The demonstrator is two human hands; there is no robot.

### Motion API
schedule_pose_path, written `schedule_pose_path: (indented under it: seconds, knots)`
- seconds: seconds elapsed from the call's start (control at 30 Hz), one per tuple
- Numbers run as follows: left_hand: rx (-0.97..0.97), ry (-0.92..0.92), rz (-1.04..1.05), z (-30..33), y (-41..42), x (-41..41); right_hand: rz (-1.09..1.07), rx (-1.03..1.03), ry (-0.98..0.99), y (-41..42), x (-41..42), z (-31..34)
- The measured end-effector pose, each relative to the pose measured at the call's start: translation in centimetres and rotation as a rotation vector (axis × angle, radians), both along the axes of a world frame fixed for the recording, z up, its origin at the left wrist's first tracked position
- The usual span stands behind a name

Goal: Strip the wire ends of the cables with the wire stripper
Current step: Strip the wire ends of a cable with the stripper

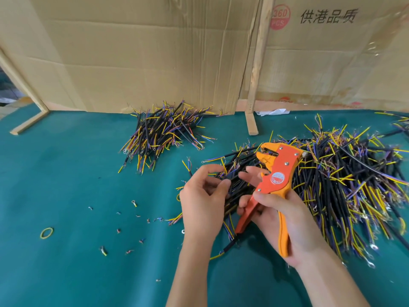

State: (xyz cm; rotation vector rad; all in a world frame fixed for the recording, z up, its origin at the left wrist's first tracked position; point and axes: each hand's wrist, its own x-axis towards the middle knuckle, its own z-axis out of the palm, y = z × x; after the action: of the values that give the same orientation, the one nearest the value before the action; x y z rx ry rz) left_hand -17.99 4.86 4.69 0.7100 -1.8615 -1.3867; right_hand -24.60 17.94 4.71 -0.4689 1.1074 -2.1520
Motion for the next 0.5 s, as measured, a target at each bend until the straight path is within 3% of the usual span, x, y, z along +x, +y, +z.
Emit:
schedule_pose_path:
  seconds: [0.5]
  knots:
    - [-0.075,0.100,0.120,-0.92,-0.82,0.00,0.289,0.169,-0.098,0.12,0.78,0.63]
